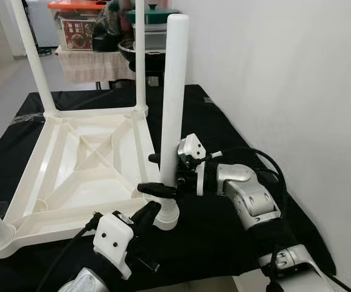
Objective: Building children table
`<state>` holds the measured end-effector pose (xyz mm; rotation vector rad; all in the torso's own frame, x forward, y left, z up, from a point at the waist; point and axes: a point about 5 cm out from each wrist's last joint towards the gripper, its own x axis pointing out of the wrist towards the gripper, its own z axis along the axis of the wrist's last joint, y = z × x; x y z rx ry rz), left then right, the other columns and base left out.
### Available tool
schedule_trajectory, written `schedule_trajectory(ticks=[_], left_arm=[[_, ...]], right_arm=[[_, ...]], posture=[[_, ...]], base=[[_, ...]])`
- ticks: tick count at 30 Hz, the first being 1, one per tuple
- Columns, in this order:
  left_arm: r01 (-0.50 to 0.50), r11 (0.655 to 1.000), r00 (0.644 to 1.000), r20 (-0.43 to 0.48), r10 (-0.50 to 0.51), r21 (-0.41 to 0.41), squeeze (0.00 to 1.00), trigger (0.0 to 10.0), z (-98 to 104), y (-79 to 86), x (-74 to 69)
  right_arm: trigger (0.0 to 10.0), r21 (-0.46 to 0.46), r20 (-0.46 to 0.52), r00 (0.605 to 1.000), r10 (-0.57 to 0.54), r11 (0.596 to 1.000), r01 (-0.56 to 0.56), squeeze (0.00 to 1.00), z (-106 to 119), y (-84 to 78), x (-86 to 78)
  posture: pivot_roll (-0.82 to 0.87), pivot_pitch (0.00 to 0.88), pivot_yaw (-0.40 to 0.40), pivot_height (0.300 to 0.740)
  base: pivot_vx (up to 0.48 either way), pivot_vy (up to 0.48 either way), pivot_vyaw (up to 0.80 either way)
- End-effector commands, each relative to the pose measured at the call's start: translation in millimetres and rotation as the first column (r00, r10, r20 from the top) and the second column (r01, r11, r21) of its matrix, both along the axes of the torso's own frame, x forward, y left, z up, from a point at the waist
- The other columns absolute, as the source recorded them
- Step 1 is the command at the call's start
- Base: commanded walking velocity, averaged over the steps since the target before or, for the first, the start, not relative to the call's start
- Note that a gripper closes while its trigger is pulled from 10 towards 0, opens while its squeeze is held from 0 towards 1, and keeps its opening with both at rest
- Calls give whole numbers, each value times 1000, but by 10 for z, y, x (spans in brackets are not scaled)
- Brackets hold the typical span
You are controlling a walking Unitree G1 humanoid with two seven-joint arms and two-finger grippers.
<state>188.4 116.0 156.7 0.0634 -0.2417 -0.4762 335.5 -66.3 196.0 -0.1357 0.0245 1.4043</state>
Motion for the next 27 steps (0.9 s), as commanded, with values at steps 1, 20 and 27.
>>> schedule_trajectory(ticks=[1,20,27], left_arm=[[2,1000,1000,-18,-2,7,0,10000,-34,-8,-4],[5,1000,1000,-18,-4,5,0,10000,-17,-16,-32],[1,1000,1000,-16,0,8,0,10000,-5,3,-40]], right_arm=[[10000,-16,-36,998,50,999,-51,0,-57,33,18],[0,0,-27,996,-82,997,82,0,-180,-244,-81],[0,-52,-92,806,-584,812,582,0,-504,96,-359]], posture=[[73,4,-73,740],[61,25,-74,740],[61,39,-71,740]], base=[[0,0,0],[0,0,0],[0,0,0]])
